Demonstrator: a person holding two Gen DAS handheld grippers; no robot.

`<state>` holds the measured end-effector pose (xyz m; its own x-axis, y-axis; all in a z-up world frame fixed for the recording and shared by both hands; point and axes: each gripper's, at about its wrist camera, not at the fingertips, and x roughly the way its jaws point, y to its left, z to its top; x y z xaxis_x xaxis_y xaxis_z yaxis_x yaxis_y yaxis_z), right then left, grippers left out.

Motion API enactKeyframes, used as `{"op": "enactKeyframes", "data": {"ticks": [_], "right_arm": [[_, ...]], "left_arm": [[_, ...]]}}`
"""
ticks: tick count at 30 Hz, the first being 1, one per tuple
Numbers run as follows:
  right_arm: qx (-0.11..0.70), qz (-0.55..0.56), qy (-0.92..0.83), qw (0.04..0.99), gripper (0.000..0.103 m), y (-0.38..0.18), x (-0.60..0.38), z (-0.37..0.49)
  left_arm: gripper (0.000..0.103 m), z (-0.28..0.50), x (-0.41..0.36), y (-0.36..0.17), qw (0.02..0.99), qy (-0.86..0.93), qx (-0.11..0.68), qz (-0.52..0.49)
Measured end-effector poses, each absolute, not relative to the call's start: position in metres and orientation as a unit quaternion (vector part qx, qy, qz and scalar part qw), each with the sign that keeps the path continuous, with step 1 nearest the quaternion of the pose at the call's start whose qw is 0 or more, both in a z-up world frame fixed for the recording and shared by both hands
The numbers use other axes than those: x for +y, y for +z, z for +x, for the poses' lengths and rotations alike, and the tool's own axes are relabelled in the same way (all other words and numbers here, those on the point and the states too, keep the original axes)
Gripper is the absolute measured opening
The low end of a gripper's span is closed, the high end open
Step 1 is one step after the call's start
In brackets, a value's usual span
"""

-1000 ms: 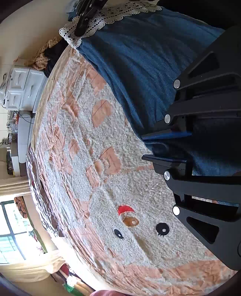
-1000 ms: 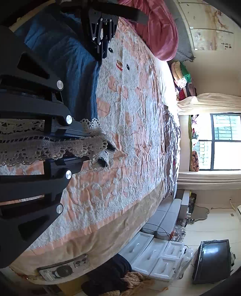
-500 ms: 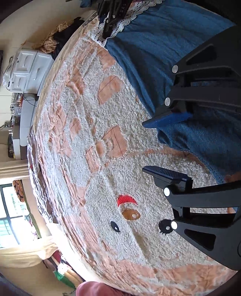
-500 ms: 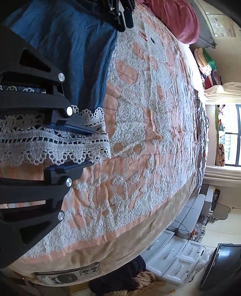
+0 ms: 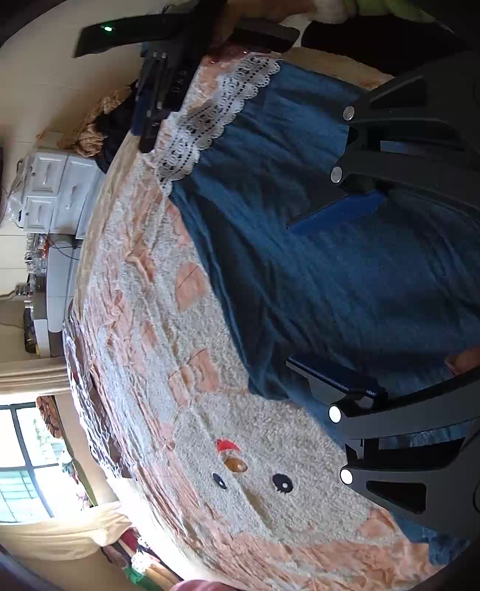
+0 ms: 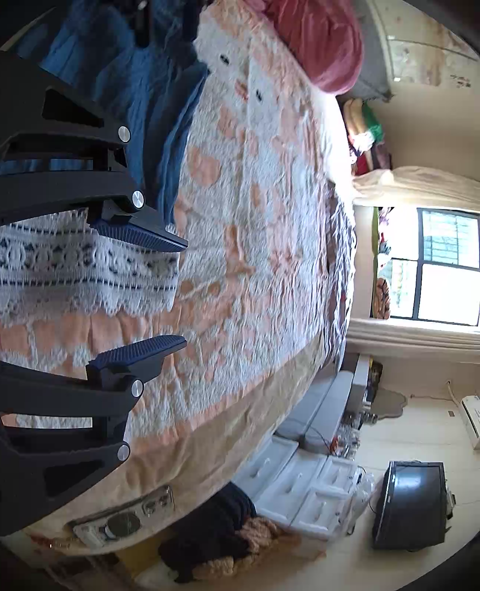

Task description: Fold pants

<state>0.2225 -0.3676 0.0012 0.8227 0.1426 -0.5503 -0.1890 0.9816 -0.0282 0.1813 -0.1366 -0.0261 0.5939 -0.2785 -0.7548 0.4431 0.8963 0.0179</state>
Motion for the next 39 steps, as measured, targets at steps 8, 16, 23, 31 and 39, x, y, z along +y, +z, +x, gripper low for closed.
{"op": "enactKeyframes", "data": {"ticks": [8,16,23,31,39], "right_arm": [[0.419,-0.030,0.151,0.895,0.046,-0.040,-0.345,0.242],[0.396,0.001,0.152,0.906,0.051,-0.032,-0.358,0.235],[0.319,0.059,0.130,0.937,0.066,0.003,-0.386,0.205],[0.334,0.115,0.102,0.930,0.080,0.006,-0.415,0.155],[0.351,0.111,0.111,0.923,0.084,0.012,-0.412,0.121]], "left_arm": [[0.064,0.180,-0.137,-0.060,0.872,-0.208,0.436,0.079],[0.077,0.169,-0.120,-0.046,0.872,-0.227,0.433,0.027],[0.090,0.136,-0.081,-0.020,0.893,-0.201,0.403,-0.009],[0.093,0.104,-0.029,0.007,0.912,-0.156,0.376,-0.052],[0.093,0.072,0.020,0.018,0.923,-0.098,0.367,-0.064]]}}
